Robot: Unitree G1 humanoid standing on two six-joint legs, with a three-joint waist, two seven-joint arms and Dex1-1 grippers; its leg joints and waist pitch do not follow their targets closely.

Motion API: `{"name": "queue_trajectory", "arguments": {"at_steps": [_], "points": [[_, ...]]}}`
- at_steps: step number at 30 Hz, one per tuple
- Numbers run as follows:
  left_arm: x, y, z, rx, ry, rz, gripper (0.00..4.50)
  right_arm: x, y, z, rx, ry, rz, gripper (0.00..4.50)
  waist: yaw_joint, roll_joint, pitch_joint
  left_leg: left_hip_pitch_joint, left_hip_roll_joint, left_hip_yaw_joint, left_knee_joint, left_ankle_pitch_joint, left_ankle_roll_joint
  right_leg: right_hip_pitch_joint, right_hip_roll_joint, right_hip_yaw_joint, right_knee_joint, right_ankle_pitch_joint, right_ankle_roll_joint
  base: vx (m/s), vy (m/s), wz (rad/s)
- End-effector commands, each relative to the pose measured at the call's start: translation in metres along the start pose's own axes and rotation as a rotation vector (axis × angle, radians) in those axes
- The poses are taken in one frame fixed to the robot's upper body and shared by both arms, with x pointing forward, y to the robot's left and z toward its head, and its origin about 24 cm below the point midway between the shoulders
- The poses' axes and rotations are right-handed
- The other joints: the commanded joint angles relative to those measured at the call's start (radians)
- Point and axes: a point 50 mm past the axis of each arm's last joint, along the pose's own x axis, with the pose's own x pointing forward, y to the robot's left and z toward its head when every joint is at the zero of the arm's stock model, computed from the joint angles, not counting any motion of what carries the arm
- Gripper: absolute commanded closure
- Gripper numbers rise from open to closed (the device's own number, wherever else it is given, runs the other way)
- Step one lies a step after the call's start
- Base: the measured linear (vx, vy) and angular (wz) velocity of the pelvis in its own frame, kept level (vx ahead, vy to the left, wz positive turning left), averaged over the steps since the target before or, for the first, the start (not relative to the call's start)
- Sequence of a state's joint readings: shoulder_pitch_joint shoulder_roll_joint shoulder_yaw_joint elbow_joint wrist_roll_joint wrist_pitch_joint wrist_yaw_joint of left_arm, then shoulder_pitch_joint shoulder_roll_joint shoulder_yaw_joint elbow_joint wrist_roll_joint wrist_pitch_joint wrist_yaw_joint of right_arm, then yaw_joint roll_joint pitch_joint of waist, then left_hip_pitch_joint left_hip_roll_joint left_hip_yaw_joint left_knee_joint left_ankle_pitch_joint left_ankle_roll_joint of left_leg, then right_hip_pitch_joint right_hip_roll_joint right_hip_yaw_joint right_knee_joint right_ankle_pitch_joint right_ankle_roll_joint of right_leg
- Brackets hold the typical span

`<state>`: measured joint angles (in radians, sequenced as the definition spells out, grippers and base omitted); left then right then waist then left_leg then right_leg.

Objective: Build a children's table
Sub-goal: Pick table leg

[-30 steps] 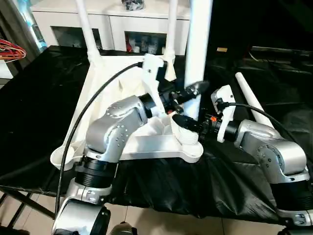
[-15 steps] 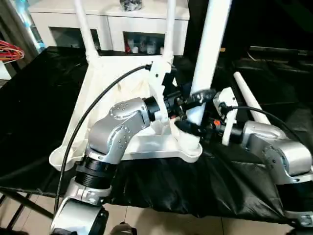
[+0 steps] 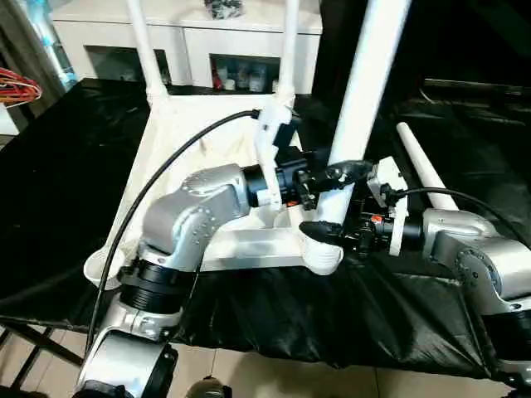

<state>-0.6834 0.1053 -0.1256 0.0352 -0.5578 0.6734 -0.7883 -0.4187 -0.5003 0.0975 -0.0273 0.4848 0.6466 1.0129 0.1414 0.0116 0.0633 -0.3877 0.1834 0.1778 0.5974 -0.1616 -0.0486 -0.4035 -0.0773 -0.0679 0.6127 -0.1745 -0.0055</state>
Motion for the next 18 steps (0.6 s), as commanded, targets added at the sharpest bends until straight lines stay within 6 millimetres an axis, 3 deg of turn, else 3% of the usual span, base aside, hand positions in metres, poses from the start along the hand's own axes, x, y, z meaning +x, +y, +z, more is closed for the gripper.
{"name": "queue_trajectory", "arguments": {"at_steps": [1,2,5,10,18], "points": [[0.0035,-0.0080,0.0115,0.016,-0.033,-0.058,2.65,-0.0017,-0.0010,-0.0021,0.011,0.000,0.002,1.46,0.000,-0.026,-0.078,0.016,0.040,-0.011,-0.058,-0.157,0.039,0.052,-0.068,0.042,-0.076,-0.269,-0.166,0.000,0.000,0.00],[0.0037,-0.0086,0.0118,0.014,-0.037,-0.062,2.65,-0.0017,-0.0011,-0.0024,0.013,0.001,0.004,1.72,0.000,-0.026,-0.078,0.015,0.040,-0.011,-0.057,-0.155,0.039,0.052,-0.068,0.042,-0.075,-0.270,-0.166,0.000,0.000,0.00],[0.0036,-0.0083,0.0109,0.023,-0.023,-0.060,2.65,-0.0018,-0.0013,-0.0028,0.021,0.003,0.015,1.78,0.001,-0.026,-0.078,0.015,0.040,-0.011,-0.057,-0.155,0.040,0.052,-0.067,0.043,-0.076,-0.272,-0.161,0.000,0.000,0.00],[0.0036,-0.0087,0.0115,0.016,-0.023,-0.065,2.65,-0.0025,-0.0005,-0.0047,0.031,0.013,0.032,2.37,0.000,-0.027,-0.078,0.015,0.040,-0.012,-0.058,-0.162,0.035,0.051,-0.067,0.042,-0.078,-0.286,-0.154,0.000,0.000,0.00],[0.0048,-0.0086,0.0109,0.004,-0.020,-0.059,2.65,-0.0031,-0.0007,-0.0075,0.039,0.017,0.030,2.60,0.001,-0.027,-0.079,0.016,0.040,-0.011,-0.057,-0.154,0.036,0.052,-0.067,0.042,-0.076,-0.268,-0.161,0.000,0.000,0.00]]}}
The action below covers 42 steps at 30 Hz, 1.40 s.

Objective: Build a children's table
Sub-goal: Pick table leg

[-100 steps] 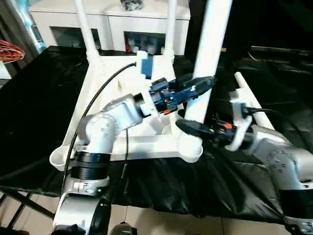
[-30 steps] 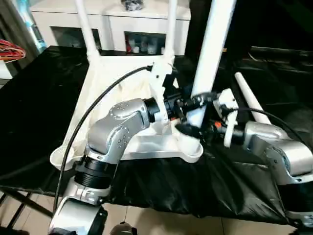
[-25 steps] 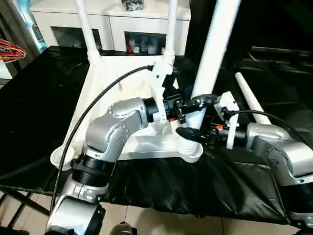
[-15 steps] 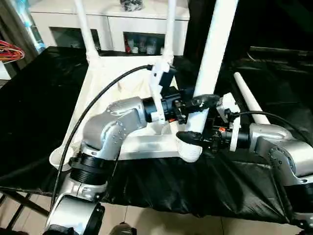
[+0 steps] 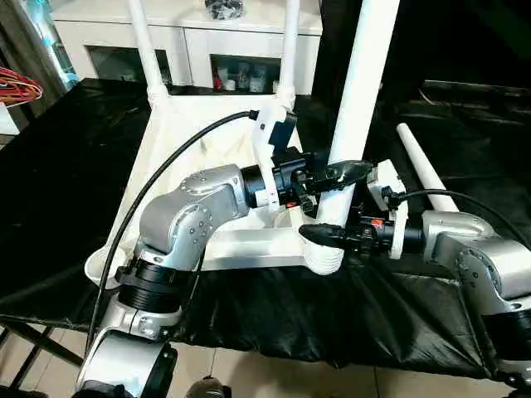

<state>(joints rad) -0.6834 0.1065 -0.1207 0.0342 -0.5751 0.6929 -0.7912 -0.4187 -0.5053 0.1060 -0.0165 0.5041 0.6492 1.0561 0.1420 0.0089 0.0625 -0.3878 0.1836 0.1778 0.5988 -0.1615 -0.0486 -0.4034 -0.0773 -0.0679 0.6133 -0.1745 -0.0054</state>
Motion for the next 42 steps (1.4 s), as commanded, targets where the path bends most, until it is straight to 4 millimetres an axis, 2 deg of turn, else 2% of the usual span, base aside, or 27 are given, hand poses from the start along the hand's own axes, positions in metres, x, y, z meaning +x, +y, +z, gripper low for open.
{"name": "queue_trajectory", "arguments": {"at_steps": [1,3,6,8,13,18,19,22,25,26,27,28,32,35,38,42], "points": [[0.006,-0.008,0.011,0.020,-0.020,-0.048,2.65,-0.004,-0.003,-0.005,0.019,0.015,-0.027,2.61,0.000,-0.024,-0.078,0.016,0.040,-0.011,-0.059,-0.155,0.036,0.051,-0.067,0.042,-0.076,-0.266,-0.163,0.000,0.000,0.00],[0.006,-0.009,0.011,0.020,-0.019,-0.048,2.09,-0.004,-0.006,-0.005,0.017,0.006,-0.049,2.61,0.000,-0.025,-0.079,0.015,0.039,-0.011,-0.058,-0.151,0.038,0.053,-0.067,0.042,-0.075,-0.259,-0.166,0.000,0.000,0.00],[0.005,-0.008,0.014,0.060,-0.050,-0.026,1.86,-0.003,-0.008,-0.003,0.016,-0.020,-0.073,2.61,-0.001,-0.025,-0.078,0.015,0.039,-0.011,-0.058,-0.154,0.036,0.052,-0.068,0.042,-0.077,-0.269,-0.164,0.000,0.000,0.00],[0.005,-0.006,0.016,0.065,-0.079,0.001,1.52,-0.002,-0.008,-0.002,0.016,-0.042,-0.083,2.61,-0.001,-0.025,-0.078,0.015,0.040,-0.012,-0.059,-0.155,0.034,0.052,-0.067,0.042,-0.076,-0.266,-0.163,0.000,0.000,0.00],[0.001,0.003,0.027,0.031,-0.155,0.103,1.50,0.000,-0.011,0.003,0.021,-0.109,-0.136,2.61,-0.002,-0.021,-0.080,0.016,0.039,-0.011,-0.057,-0.156,0.030,0.052,-0.066,0.041,-0.074,-0.245,-0.174,0.000,0.000,0.00],[-0.005,0.010,0.025,0.058,-0.128,0.149,1.50,-0.002,-0.018,0.003,0.016,-0.141,-0.228,2.61,-0.001,-0.021,-0.080,0.016,0.037,-0.011,-0.058,-0.156,0.030,0.051,-0.065,0.041,-0.077,-0.263,-0.158,0.000,0.000,0.00],[-0.012,0.015,0.018,0.110,-0.071,0.169,1.50,-0.004,-0.024,0.003,0.017,-0.158,-0.303,2.61,-0.002,-0.019,-0.080,0.016,0.038,-0.012,-0.059,-0.154,0.026,0.050,-0.065,0.041,-0.076,-0.263,-0.155,0.000,0.000,0.00],[-0.021,0.018,0.005,0.226,0.041,0.151,1.50,-0.007,-0.029,0.003,0.007,-0.165,-0.372,2.61,-0.006,-0.016,-0.080,0.018,0.038,-0.015,-0.064,-0.160,0.010,0.047,-0.064,0.042,-0.079,-0.279,-0.125,0.000,0.000,0.00],[-0.035,0.023,-0.018,0.343,0.220,0.114,1.50,-0.011,-0.031,0.002,-0.016,-0.147,-0.417,2.61,-0.005,-0.012,-0.080,0.022,0.040,-0.016,-0.067,-0.167,0.003,0.044,-0.063,0.043,-0.078,-0.265,-0.120,0.000,0.000,0.00],[-0.035,0.024,-0.019,0.346,0.229,0.112,1.50,-0.011,-0.031,0.002,-0.018,-0.145,-0.419,2.61,-0.008,-0.011,-0.081,0.022,0.040,-0.014,-0.067,-0.174,0.001,0.045,-0.061,0.044,-0.075,-0.261,-0.119,0.000,0.000,0.00],[-0.043,0.025,-0.033,0.373,0.321,0.069,1.50,-0.012,-0.031,0.000,-0.033,-0.128,-0.430,2.61,-0.007,-0.010,-0.081,0.023,0.040,-0.014,-0.067,-0.174,-0.005,0.046,-0.063,0.044,-0.073,-0.248,-0.126,0.000,0.000,0.00],[-0.048,0.024,-0.043,0.356,0.379,0.019,1.50,-0.013,-0.031,-0.001,-0.037,-0.119,-0.433,2.61,-0.007,-0.005,-0.081,0.024,0.040,-0.013,-0.069,-0.181,-0.007,0.045,-0.065,0.046,-0.072,-0.245,-0.131,0.000,0.000,0.00],[-0.054,0.023,-0.056,0.346,0.451,-0.035,1.50,-0.013,-0.031,-0.004,-0.044,-0.109,-0.443,2.61,-0.007,-0.005,-0.079,0.025,0.041,-0.012,-0.070,-0.207,-0.019,0.044,-0.067,0.046,-0.070,-0.240,-0.157,0.000,0.000,0.00],[-0.062,0.032,-0.075,0.337,0.572,-0.008,1.50,-0.011,-0.031,-0.006,-0.047,-0.102,-0.451,2.61,-0.010,-0.007,-0.077,0.024,0.040,-0.014,-0.073,-0.231,-0.023,0.046,-0.068,0.046,-0.074,-0.276,-0.146,0.000,0.000,0.00],[-0.066,0.041,-0.085,0.324,0.620,0.052,1.86,-0.010,-0.031,-0.007,-0.048,-0.100,-0.453,2.61,-0.011,-0.008,-0.077,0.024,0.039,-0.014,-0.072,-0.233,-0.024,0.046,-0.069,0.046,-0.077,-0.296,-0.139,0.000,0.000,0.00],[-0.070,0.044,-0.092,0.281,0.648,0.060,1.97,-0.008,-0.031,-0.007,-0.048,-0.101,-0.455,2.61,-0.011,-0.007,-0.078,0.027,0.041,-0.015,-0.072,-0.243,-0.024,0.044,-0.072,0.046,-0.079,-0.308,-0.148,0.000,0.000,0.00]]}}
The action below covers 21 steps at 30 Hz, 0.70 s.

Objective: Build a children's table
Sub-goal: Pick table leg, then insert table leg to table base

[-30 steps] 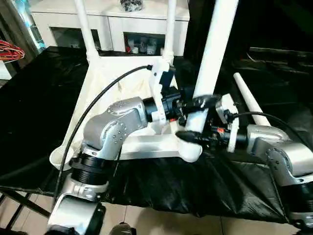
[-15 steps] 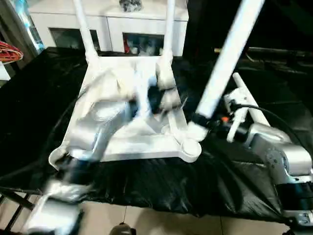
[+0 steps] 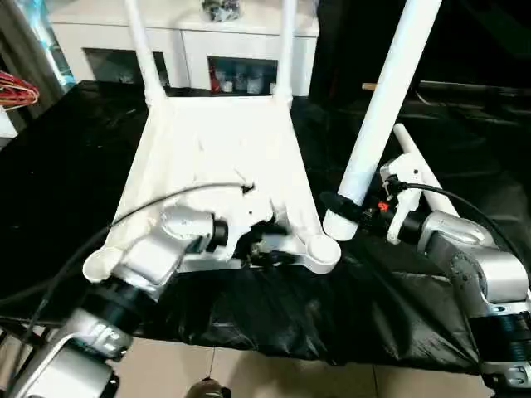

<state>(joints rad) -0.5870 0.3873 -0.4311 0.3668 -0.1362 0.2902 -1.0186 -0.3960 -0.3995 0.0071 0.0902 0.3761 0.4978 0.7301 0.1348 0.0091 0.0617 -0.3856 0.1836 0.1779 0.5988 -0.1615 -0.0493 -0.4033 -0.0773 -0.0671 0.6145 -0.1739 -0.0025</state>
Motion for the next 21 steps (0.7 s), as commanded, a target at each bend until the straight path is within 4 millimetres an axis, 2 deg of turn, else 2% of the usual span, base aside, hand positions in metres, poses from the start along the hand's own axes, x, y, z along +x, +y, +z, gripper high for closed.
{"name": "queue_trajectory", "arguments": {"at_steps": [1,3,6,12,16,17,21], "points": [[-0.001,0.001,0.000,0.000,0.018,-0.010,1.97,0.001,0.000,0.002,-0.021,-0.011,-0.009,2.61,-0.004,-0.008,-0.077,0.024,0.042,-0.015,-0.072,-0.241,-0.022,0.044,-0.072,0.045,-0.079,-0.299,-0.157,0.000,0.000,0.00],[-0.001,0.001,-0.002,-0.011,0.027,-0.010,2.26,0.002,0.000,0.002,-0.018,-0.013,-0.013,2.61,-0.004,-0.007,-0.077,0.024,0.043,-0.015,-0.072,-0.241,-0.019,0.043,-0.072,0.045,-0.077,-0.286,-0.167,0.000,0.000,0.00],[-0.002,0.001,-0.004,-0.008,0.032,-0.015,2.46,0.002,0.001,0.001,-0.013,-0.015,-0.012,2.61,-0.003,-0.007,-0.078,0.023,0.042,-0.015,-0.071,-0.235,-0.016,0.044,-0.072,0.046,-0.075,-0.271,-0.173,0.000,0.000,0.00],[-0.001,0.000,-0.007,-0.015,0.044,-0.036,2.96,0.002,0.002,-0.001,-0.006,-0.015,-0.011,2.61,-0.002,-0.006,-0.078,0.023,0.042,-0.015,-0.071,-0.229,-0.014,0.044,-0.072,0.045,-0.075,-0.264,-0.173,0.000,0.000,0.00],[0.000,-0.002,-0.009,-0.008,0.062,-0.044,3.12,0.002,0.002,-0.001,-0.006,-0.015,-0.011,2.61,-0.002,-0.007,-0.077,0.024,0.043,-0.014,-0.072,-0.235,-0.014,0.044,-0.072,0.046,-0.076,-0.273,-0.173,0.000,0.000,0.00],[0.000,-0.002,-0.010,-0.003,0.072,-0.044,3.35,0.003,0.002,-0.001,-0.006,-0.015,-0.011,2.61,-0.001,-0.007,-0.077,0.023,0.043,-0.015,-0.072,-0.235,-0.014,0.045,-0.073,0.046,-0.077,-0.279,-0.170,0.000,0.000,0.00],[0.000,-0.001,-0.013,0.006,0.088,-0.040,3.50,0.003,0.002,-0.001,-0.006,-0.014,-0.010,2.61,-0.001,-0.007,-0.077,0.024,0.043,-0.015,-0.072,-0.241,-0.016,0.044,-0.074,0.046,-0.079,-0.295,-0.164,0.000,0.000,0.00]]}}
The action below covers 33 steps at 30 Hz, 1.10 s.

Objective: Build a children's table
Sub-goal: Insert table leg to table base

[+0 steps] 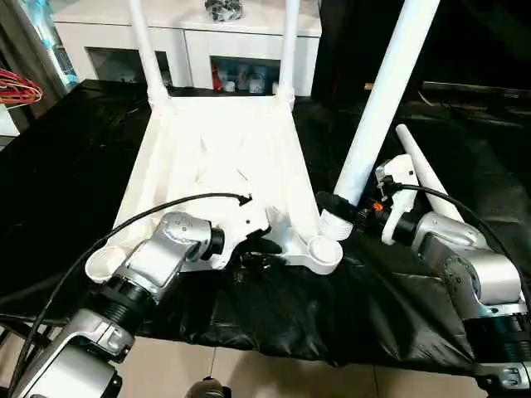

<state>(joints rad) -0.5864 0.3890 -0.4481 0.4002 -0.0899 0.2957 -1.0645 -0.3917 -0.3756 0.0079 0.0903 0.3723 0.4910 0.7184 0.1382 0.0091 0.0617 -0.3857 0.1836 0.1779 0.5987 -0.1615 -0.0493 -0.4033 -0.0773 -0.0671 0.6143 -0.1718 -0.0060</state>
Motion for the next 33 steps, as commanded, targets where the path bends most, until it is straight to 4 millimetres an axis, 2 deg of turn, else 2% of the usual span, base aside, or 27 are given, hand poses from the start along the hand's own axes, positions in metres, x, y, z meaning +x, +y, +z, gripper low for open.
{"name": "queue_trajectory", "arguments": {"at_steps": [1,7,11,12,14,15,17,21,23,24,33], "points": [[-0.001,0.001,-0.005,0.029,0.043,0.004,3.63,-0.001,-0.001,0.000,-0.017,-0.002,-0.007,2.61,-0.005,-0.008,-0.076,0.023,0.042,-0.015,-0.073,-0.243,-0.014,0.044,-0.073,0.046,-0.080,-0.301,-0.157,0.000,0.000,0.00],[-0.001,0.001,-0.007,0.035,0.055,0.003,4.00,-0.001,-0.002,-0.001,-0.012,0.000,-0.005,2.61,-0.004,-0.005,-0.077,0.024,0.043,-0.016,-0.073,-0.241,-0.016,0.043,-0.074,0.046,-0.078,-0.289,-0.161,0.000,0.000,0.00],[-0.002,0.000,0.001,0.005,-0.012,-0.016,4.39,-0.001,-0.002,-0.003,0.030,-0.004,0.026,2.61,-0.005,-0.005,-0.079,0.024,0.043,-0.015,-0.071,-0.232,-0.012,0.044,-0.074,0.046,-0.074,-0.255,-0.180,0.000,0.000,0.00],[-0.002,-0.001,0.004,-0.001,-0.039,-0.026,4.39,-0.002,-0.003,-0.008,0.020,0.018,0.050,2.61,-0.003,0.004,-0.080,0.023,0.043,-0.017,-0.071,-0.232,-0.012,0.045,-0.075,0.045,-0.071,-0.249,-0.185,0.000,0.000,0.00],[-0.001,-0.002,0.006,-0.005,-0.056,-0.028,4.50,-0.003,-0.005,-0.011,-0.026,0.042,0.059,2.61,-0.005,-0.003,-0.082,0.020,0.045,-0.015,-0.069,-0.219,-0.010,0.048,-0.074,0.044,-0.069,-0.207,-0.199,0.000,0.000,0.00],[-0.001,-0.002,0.007,-0.012,-0.064,-0.029,4.50,-0.003,-0.007,-0.010,-0.019,0.029,0.058,2.61,-0.007,0.004,-0.080,0.020,0.043,-0.014,-0.069,-0.217,-0.008,0.048,-0.071,0.045,-0.069,-0.189,-0.204,0.000,0.000,0.00],[0.001,-0.004,0.009,-0.017,-0.072,-0.029,4.50,-0.004,-0.012,-0.005,0.012,-0.004,0.049,2.61,-0.006,0.003,-0.080,0.020,0.041,-0.015,-0.067,-0.229,-0.001,0.050,-0.074,0.044,-0.071,-0.203,-0.211,0.000,0.000,0.00],[0.009,-0.005,0.012,-0.034,-0.074,0.001,4.50,-0.005,-0.014,-0.004,0.016,-0.010,0.059,2.61,-0.006,0.002,-0.078,0.021,0.043,-0.014,-0.067,-0.229,0.006,0.050,-0.072,0.044,-0.076,-0.245,-0.204,0.000,0.000,0.00],[0.018,-0.008,0.016,-0.038,-0.090,0.024,4.50,-0.005,-0.011,-0.009,0.020,0.009,0.090,2.61,-0.008,-0.006,-0.077,0.020,0.042,-0.014,-0.068,-0.228,0.012,0.051,-0.072,0.043,-0.077,-0.262,-0.196,0.000,0.000,0.00],[0.020,-0.008,0.016,-0.040,-0.092,0.028,4.50,-0.004,-0.009,-0.011,0.021,0.017,0.100,2.61,-0.009,-0.006,-0.078,0.019,0.042,-0.014,-0.067,-0.225,0.015,0.051,-0.072,0.043,-0.079,-0.270,-0.191,0.000,0.000,0.00],[0.016,-0.003,0.014,-0.031,-0.087,0.082,4.50,-0.005,-0.002,-0.018,0.006,0.064,0.145,2.61,-0.017,-0.007,-0.076,0.018,0.042,-0.015,-0.068,-0.229,0.021,0.047,-0.072,0.042,-0.084,-0.314,-0.172,0.000,0.000,0.00]]}}
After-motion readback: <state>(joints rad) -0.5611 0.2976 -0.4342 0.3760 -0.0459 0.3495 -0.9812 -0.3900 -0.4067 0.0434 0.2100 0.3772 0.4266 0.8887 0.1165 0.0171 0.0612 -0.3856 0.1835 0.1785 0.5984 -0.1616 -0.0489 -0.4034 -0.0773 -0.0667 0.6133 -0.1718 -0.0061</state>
